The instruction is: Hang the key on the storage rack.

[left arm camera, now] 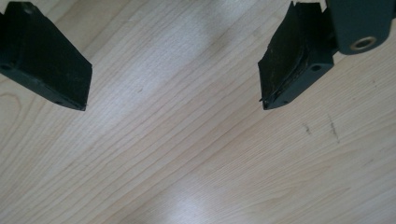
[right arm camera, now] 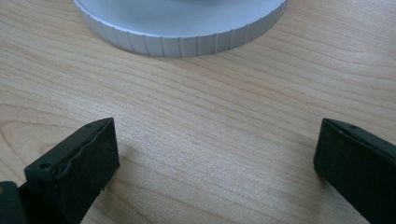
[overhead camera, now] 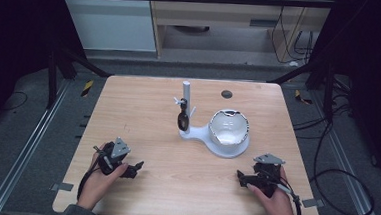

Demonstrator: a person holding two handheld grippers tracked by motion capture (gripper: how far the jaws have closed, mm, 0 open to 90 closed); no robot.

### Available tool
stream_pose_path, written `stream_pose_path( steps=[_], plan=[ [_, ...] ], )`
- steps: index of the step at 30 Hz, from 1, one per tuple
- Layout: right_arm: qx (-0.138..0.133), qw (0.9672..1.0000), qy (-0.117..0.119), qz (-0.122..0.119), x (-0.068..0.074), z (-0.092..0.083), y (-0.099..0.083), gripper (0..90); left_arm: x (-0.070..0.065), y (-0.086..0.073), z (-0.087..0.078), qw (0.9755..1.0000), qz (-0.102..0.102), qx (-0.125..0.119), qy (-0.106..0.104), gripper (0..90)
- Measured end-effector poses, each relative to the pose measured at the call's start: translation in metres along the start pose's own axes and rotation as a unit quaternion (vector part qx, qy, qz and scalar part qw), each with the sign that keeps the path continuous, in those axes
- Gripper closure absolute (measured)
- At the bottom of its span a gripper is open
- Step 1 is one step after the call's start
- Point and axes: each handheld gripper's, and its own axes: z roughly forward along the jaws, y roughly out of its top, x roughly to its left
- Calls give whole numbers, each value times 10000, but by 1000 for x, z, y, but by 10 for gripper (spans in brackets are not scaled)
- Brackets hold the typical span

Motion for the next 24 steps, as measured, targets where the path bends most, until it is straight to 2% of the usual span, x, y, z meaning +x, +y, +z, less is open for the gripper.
stream_pose_path(
  steps=[4,13,16,19,20,21,24],
  plan=[
    [-5,10000,2,-14,0,0,0,4,6,-5,3,9999,-152,68,47,91],
    [-5,10000,-12,-15,0,0,0,4,12,-12,11,9990,-438,73,3,86],
    [-9,10000,-5,-30,0,0,0,4,13,-14,15,9983,-551,138,-93,77],
    [-8,10000,-3,-24,0,0,0,4,13,-16,22,9975,-596,321,-178,58],
    [-8,10000,-8,-25,0,0,0,4,14,-18,25,9968,-674,329,-285,47],
    [-6,10000,-6,-18,0,0,0,4,14,-20,27,9971,-644,228,-325,0],
    [-8,10000,-10,-18,0,0,0,4,14,-21,27,9974,-607,179,-340,0]
  ],
)
